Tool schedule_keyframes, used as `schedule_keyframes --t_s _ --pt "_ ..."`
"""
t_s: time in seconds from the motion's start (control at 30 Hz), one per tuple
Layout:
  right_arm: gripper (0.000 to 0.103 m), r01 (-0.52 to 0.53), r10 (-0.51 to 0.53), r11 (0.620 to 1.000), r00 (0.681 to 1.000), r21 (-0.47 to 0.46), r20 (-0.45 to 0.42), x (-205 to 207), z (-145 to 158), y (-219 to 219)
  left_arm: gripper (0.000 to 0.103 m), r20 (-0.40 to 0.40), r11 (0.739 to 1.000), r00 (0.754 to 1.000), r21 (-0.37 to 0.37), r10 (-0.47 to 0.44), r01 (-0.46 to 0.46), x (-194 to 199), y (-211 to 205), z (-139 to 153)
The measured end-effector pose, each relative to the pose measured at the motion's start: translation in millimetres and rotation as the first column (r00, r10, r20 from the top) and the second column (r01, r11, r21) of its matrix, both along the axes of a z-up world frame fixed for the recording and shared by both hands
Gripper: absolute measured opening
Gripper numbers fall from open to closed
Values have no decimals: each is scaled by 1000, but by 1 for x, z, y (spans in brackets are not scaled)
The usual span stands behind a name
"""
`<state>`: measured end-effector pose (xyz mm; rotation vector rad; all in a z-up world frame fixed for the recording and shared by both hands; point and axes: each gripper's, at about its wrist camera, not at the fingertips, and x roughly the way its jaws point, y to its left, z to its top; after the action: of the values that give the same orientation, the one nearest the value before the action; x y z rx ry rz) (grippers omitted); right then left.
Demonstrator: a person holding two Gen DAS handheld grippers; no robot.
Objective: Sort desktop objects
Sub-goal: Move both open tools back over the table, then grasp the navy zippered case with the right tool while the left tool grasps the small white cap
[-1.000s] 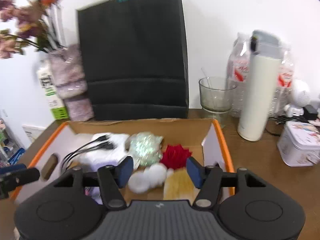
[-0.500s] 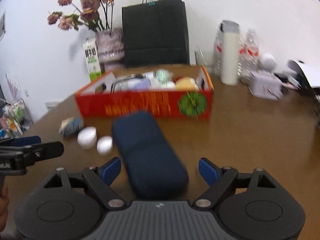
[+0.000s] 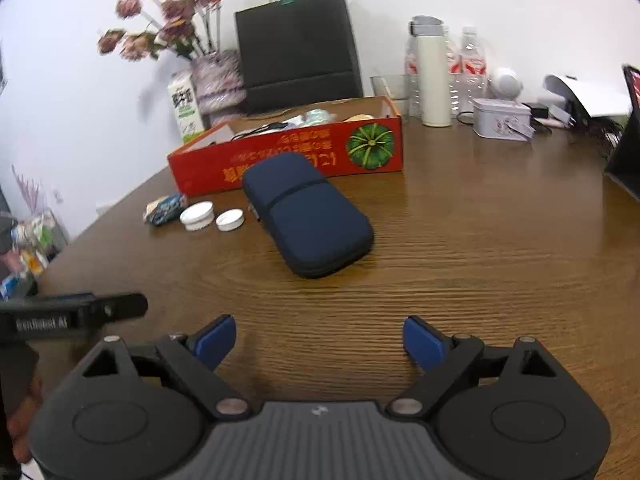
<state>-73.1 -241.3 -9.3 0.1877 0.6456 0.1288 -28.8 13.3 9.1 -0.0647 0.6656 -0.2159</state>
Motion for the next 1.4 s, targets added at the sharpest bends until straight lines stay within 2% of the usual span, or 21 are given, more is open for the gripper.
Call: schedule_keyframes --t_s 0.13,0.2,0.27,0.33,0.37,0.43,0.5,0.57,0.6,0.63,0.77,0.87,0.97,1.03,1.17,1.27,1.4 --pt "91 -20 20 1000 1000 -17 -8 4 -1 4 103 5 1000 1000 9 -19 19 0 -3 0" --pt "91 -67 67 996 998 -64 -9 12 4 10 103 6 999 999 -4 -32 32 3 -2 0" --pt "90 -80 88 988 995 -133 50 23 15 16 103 -6 998 999 -25 -53 53 10 -1 1" --pt "91 -110 135 971 986 -212 103 44 26 25 96 1 997 997 -42 -71 71 19 0 2" --pt "91 -135 164 960 981 -246 101 58 28 30 93 9 996 997 -36 -76 76 22 -2 2" --pt "91 -169 198 942 977 -291 76 87 28 39 79 23 996 996 -8 -89 90 31 -5 3" --pt "90 -199 221 934 974 -298 41 113 23 45 70 18 995 995 7 -102 102 39 -8 4" --pt "89 -246 253 929 967 -277 -10 132 14 48 68 18 993 993 -1 -119 119 48 -11 5" --pt "85 -246 250 926 968 -287 -24 137 10 49 65 19 992 992 -5 -127 127 52 -14 5" --pt "67 -229 236 924 972 -305 -14 138 7 50 60 19 991 990 -6 -137 137 58 -17 6" --pt "63 -234 239 953 971 -192 5 128 13 34 55 44 989 988 5 -151 151 81 -32 8" --pt "62 -169 184 975 978 -145 94 105 30 13 50 34 989 989 -15 -145 146 100 -42 4" --pt "62 -112 112 994 985 -6 135 87 39 -20 50 25 991 991 -13 -132 133 109 -49 -1" --pt "62 -98 91 994 987 52 131 75 37 -34 50 21 992 992 -8 -123 123 114 -50 -1" --pt "63 -91 86 994 991 54 99 69 25 -36 48 9 992 992 -20 -125 125 128 -53 -1" --pt "63 -110 105 992 991 55 79 69 14 -28 32 11 992 992 13 -123 123 133 -59 -1" --pt "63 -125 122 992 989 33 81 65 13 -17 29 19 991 990 18 -136 136 128 -61 0"
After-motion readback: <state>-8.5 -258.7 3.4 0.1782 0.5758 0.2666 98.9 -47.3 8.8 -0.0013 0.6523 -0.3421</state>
